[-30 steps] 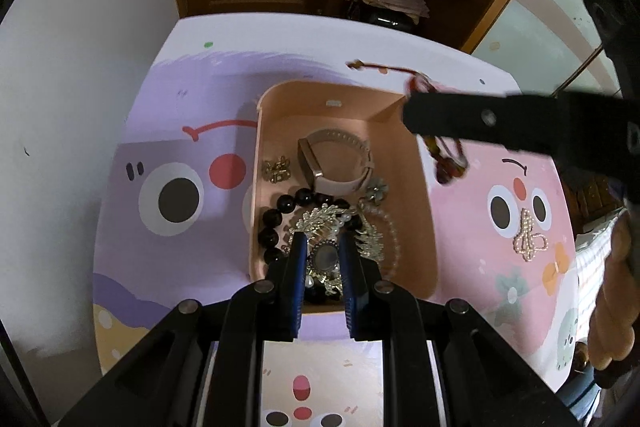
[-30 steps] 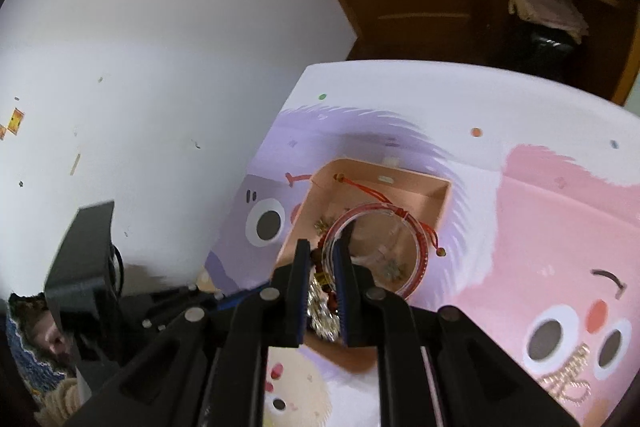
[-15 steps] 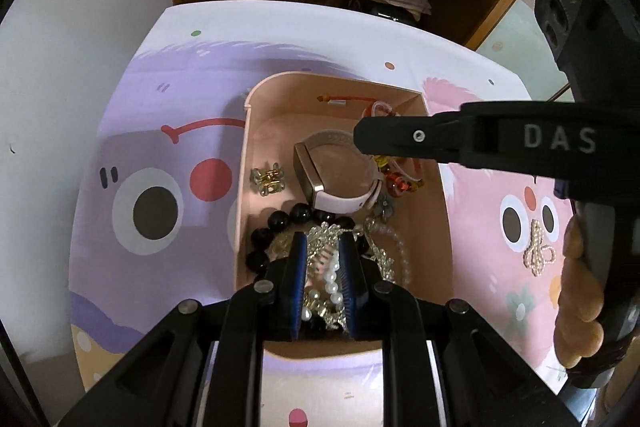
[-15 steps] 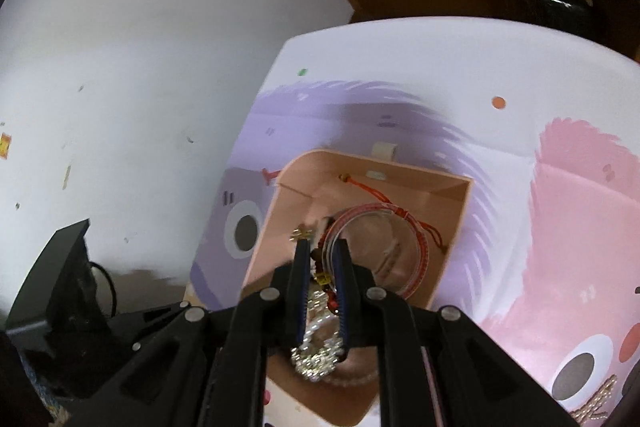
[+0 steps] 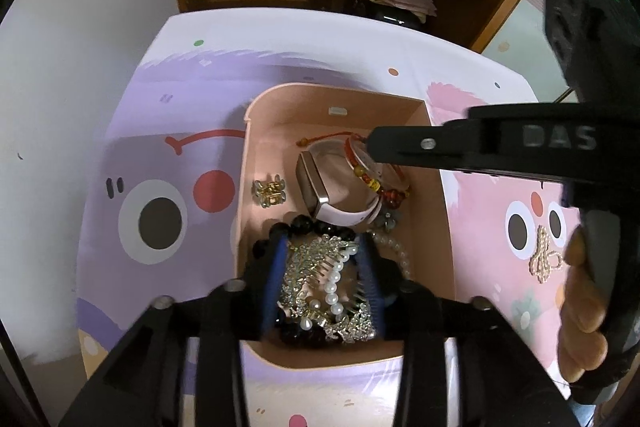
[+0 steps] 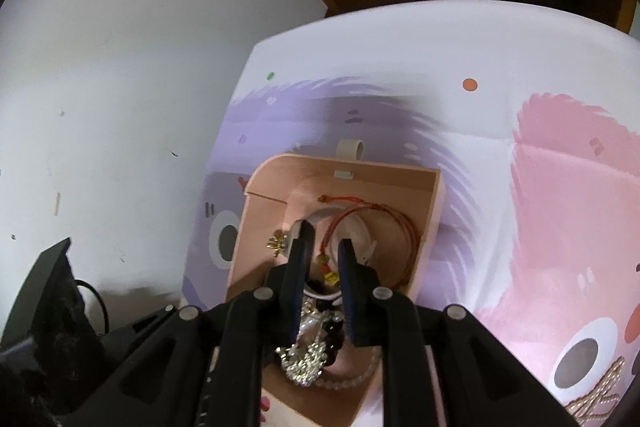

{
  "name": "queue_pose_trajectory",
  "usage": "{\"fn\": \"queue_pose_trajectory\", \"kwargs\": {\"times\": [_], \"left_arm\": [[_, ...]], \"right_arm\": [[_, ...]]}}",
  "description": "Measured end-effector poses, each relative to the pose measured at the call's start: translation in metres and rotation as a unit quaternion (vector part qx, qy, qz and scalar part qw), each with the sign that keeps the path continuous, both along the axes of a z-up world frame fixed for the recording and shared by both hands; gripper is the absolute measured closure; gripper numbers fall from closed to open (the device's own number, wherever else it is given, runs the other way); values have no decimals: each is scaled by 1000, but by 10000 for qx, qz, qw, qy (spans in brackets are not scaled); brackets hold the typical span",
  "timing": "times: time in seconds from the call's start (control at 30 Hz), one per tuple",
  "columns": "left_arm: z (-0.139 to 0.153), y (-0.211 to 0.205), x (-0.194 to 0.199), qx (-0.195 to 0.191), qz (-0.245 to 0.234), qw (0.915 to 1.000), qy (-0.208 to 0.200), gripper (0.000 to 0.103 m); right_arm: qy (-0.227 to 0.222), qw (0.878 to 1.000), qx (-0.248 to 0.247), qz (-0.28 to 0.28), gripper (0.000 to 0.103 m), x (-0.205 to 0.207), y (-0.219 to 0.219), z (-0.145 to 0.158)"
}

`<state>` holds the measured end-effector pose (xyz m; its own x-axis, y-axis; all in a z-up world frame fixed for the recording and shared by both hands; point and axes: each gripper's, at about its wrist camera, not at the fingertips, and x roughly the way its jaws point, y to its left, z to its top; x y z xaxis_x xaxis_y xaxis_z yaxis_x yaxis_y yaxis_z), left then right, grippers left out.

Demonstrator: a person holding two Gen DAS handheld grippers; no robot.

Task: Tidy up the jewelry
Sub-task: 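Lift both open tools away from the pink tray, then close the right tool on the long pearl necklace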

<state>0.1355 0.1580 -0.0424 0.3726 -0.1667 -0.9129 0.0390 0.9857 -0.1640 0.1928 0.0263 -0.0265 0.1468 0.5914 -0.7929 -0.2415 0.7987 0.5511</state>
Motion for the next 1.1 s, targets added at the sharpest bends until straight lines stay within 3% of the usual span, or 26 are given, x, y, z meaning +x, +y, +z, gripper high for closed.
{"fn": "queue_pose_trajectory", "kwargs": {"times": [0.03, 0.13, 0.77, 1.1], "left_arm": [[2, 0, -1, 33, 18, 10000, -31, 50], [12, 2, -5, 57, 69, 9999, -122, 45], [106, -19, -47, 40, 91, 9979, -636, 29], [135, -75, -70, 277, -377, 9943, -960, 26]], "right_arm": [[-32, 10000, 64, -7, 84, -2, -2, 3], [-199, 9998, 100, -22, 69, -13, -9, 17], [-908, 9954, 215, -218, 69, -106, -93, 102], [-1364, 9881, -598, -390, 69, -146, -151, 116]]}}
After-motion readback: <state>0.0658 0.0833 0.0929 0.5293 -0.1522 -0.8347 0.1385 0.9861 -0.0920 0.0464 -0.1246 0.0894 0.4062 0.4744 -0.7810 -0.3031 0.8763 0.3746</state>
